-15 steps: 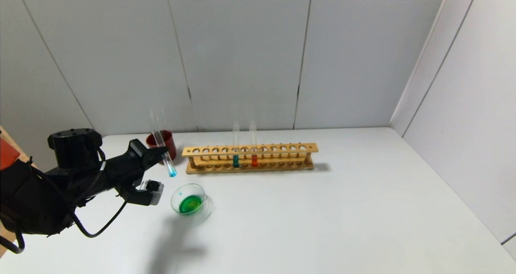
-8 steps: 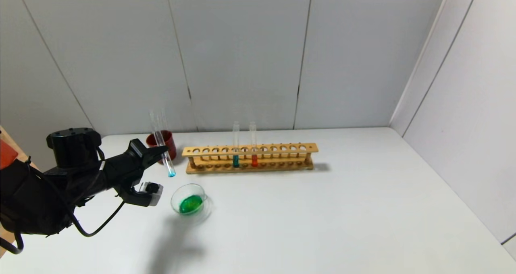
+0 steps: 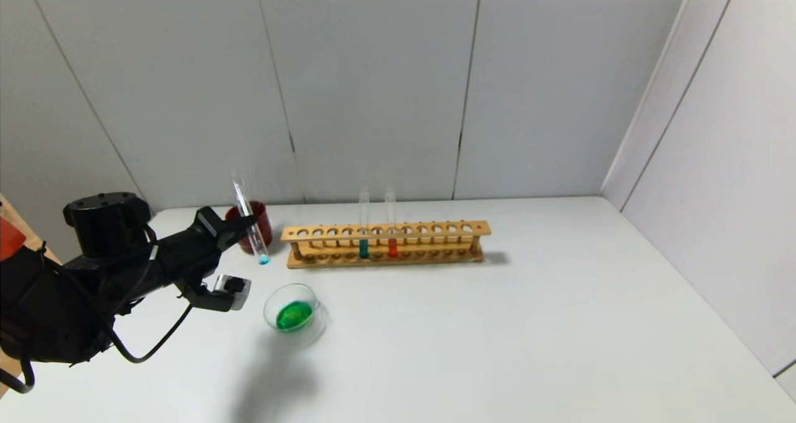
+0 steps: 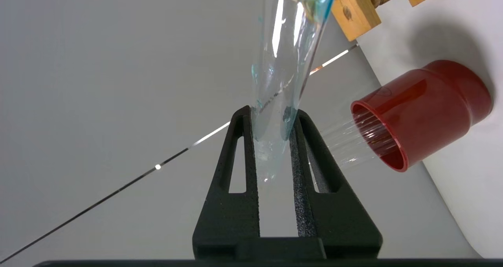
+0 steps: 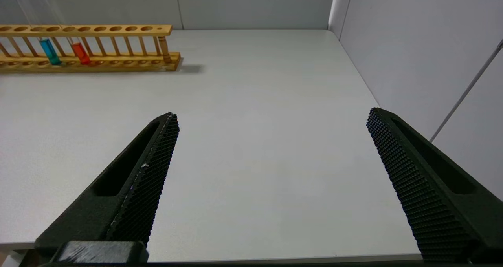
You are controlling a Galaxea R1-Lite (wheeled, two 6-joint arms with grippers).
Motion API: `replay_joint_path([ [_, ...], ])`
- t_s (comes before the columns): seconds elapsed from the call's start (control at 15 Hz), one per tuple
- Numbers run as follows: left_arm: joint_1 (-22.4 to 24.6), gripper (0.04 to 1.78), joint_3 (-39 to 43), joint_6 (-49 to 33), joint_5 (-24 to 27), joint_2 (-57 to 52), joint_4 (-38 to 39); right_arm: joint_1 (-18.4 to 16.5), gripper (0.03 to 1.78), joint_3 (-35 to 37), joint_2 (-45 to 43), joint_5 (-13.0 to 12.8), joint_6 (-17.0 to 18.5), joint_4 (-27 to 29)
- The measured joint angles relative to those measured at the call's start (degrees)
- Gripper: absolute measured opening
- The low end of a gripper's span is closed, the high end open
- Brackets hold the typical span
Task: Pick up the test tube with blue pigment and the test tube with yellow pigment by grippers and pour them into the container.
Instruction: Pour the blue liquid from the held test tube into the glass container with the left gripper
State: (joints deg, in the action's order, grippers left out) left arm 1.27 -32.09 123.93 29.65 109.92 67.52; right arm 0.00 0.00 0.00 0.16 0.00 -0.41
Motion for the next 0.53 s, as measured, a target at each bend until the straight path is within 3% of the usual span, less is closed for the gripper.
replay_joint_path([
  [0.53, 0.0, 0.30, 0.2, 3.2, -0.4, -0.7, 0.3, 0.0, 1.75, 0.0, 0.0, 0.0, 0.0, 0.0],
])
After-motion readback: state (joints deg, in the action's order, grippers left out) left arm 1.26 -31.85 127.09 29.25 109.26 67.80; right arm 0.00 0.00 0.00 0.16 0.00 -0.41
